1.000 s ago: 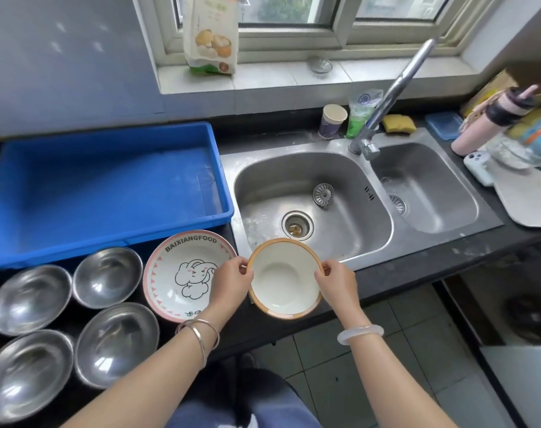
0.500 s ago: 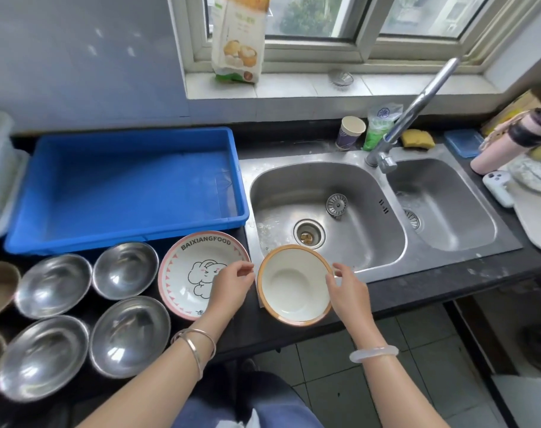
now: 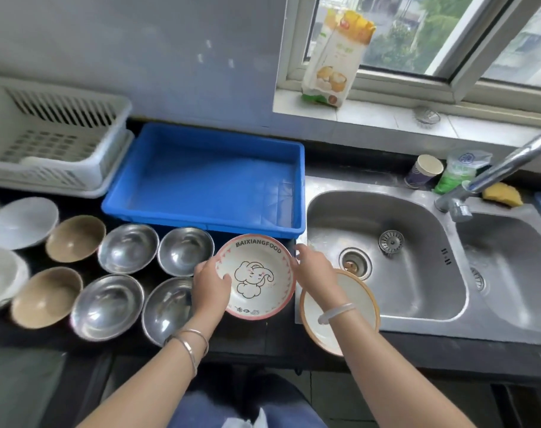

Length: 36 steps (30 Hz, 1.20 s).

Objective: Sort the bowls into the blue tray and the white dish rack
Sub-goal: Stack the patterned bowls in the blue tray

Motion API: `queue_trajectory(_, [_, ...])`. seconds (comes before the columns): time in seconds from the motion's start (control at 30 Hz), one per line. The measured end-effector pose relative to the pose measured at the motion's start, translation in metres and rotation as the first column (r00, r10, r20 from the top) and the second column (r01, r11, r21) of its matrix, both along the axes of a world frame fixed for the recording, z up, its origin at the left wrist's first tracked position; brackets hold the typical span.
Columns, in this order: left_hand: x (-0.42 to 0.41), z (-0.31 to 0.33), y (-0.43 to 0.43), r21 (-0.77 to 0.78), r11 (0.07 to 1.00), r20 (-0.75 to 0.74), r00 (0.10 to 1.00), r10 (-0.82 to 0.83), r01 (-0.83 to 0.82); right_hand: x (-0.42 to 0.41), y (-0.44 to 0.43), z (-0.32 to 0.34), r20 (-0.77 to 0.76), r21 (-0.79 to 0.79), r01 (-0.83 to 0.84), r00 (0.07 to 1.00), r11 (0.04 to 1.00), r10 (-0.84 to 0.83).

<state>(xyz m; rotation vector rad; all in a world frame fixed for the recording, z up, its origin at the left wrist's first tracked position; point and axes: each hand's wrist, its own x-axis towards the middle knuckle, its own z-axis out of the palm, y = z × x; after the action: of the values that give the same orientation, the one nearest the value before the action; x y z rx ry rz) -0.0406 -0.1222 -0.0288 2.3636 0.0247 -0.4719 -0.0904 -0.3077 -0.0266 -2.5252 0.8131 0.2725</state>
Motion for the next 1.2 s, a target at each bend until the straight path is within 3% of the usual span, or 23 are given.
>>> queue_trajectory(0.07, [0.001, -0.001, 0.0, -0.001, 1.0, -0.025, 1.0, 0.004, -0.004, 0.009, 0.0, -0.007, -0.071, -0.008, -0.062, 0.996, 0.998, 0.061])
queue_trajectory(0.23, [0.005, -0.005, -0.002, 0.019, 0.999, -0.039, 0.999, 0.027, -0.027, 0.016, -0.002, -0.015, -0.053, 0.033, -0.116, 0.992, 0.993, 0.117])
queue_trajectory(0.43, [0.006, -0.004, -0.003, -0.031, 0.992, -0.01, 0.992, 0.122, -0.122, 0.014, -0.005, -0.006, 0.037, 0.12, -0.04, 0.999, 0.992, 0.036])
queue_trajectory(0.6, [0.011, 0.004, 0.0, -0.158, 0.968, 0.031, 0.979, 0.204, -0.197, 0.01, -0.013, 0.015, 0.08, 0.194, 0.008, 0.997, 0.981, -0.024])
queue_trajectory(0.87, [0.049, 0.036, 0.013, -0.458, 0.81, -0.152, 0.93, 0.335, -0.366, 0.042, -0.021, 0.055, 0.161, 0.28, 0.073, 0.979, 0.957, -0.121])
queue_trajectory(1.2, [0.151, 0.046, 0.033, -0.557, 0.717, -0.275, 0.908, 0.316, -0.419, 0.133, 0.006, 0.067, 0.223, 0.429, 0.172, 0.931, 0.887, -0.288])
